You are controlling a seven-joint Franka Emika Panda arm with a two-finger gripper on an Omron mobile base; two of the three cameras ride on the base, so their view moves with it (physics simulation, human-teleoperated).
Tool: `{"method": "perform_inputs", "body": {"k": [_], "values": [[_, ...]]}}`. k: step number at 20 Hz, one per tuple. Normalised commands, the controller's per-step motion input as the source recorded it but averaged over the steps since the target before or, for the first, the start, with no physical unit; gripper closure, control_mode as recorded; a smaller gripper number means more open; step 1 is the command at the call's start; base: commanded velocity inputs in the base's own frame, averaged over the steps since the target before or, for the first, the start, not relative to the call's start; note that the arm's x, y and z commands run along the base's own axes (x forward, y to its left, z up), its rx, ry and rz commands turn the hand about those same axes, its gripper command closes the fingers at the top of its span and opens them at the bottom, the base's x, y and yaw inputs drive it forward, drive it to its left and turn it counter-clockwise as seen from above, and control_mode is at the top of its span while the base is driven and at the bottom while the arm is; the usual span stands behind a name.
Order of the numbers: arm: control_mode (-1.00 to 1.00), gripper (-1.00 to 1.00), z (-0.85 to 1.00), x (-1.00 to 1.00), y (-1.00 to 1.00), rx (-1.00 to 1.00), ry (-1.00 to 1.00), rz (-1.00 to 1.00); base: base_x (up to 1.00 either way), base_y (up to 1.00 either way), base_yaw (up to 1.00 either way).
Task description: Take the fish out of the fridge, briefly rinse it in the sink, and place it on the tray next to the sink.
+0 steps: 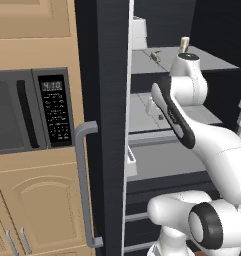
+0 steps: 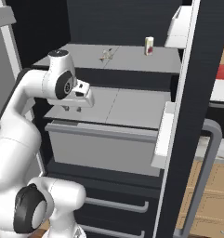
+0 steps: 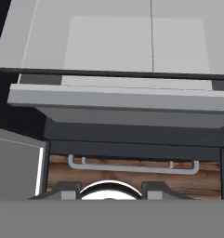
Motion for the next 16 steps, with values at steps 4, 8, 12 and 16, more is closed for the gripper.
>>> {"method": "perform_inputs", "body": {"k": [4, 8, 12, 16], "values": [[-1.0, -1.0, 0.02, -0.12, -0.04, 0.02, -0.01, -0.02, 0.0, 0.0, 0.0], [-1.0, -1.0, 0.46, -0.22, -0.01, 0.0, -0.22, -0.01, 0.0, 0.0, 0.0], [-1.0, -1.0, 0.65, -0.23, 0.0, 0.0, -0.34, 0.0, 0.0, 0.0, 0.0], [-1.0, -1.0, 0.72, -0.08, -0.01, 0.0, -0.36, 0.0, 0.0, 0.0, 0.0]]}}
